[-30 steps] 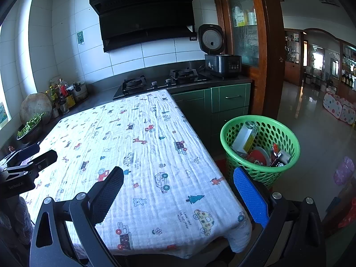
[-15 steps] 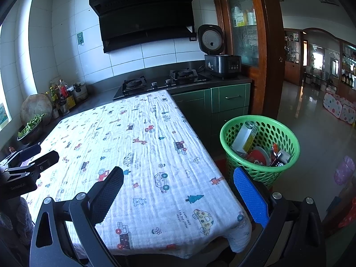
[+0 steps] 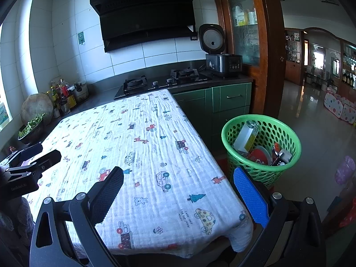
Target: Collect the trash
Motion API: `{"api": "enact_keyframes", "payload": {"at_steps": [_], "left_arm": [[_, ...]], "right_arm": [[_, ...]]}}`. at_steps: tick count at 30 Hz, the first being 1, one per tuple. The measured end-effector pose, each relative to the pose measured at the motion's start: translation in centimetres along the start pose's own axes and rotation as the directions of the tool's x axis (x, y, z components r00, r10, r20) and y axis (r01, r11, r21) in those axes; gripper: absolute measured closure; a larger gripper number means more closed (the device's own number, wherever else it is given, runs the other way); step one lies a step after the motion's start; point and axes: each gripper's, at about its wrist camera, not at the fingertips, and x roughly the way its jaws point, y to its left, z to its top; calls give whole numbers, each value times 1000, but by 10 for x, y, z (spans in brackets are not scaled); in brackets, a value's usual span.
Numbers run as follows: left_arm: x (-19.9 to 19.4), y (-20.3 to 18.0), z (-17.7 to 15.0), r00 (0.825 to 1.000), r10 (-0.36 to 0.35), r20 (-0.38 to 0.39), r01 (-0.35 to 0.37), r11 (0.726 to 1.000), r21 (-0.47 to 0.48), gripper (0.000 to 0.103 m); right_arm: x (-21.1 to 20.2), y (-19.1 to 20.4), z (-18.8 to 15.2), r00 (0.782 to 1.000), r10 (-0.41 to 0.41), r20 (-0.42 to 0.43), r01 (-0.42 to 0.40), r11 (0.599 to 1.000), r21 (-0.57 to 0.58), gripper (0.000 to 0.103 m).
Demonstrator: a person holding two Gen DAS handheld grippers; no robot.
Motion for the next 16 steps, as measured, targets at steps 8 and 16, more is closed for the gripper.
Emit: {"api": "enact_keyframes", "payload": {"at_steps": [8,16], "left_arm": [[2,3,0,1000,1,-7,-1,1000,-17,5],[5,3,-1,1000,-8,-14,8,1000,-19,5]], "right_arm": [[0,2,-1,1000,2,-3,-2,1000,-1,7],[0,1,-2,1000,4,-2,-4,1000,-3,7]]}}
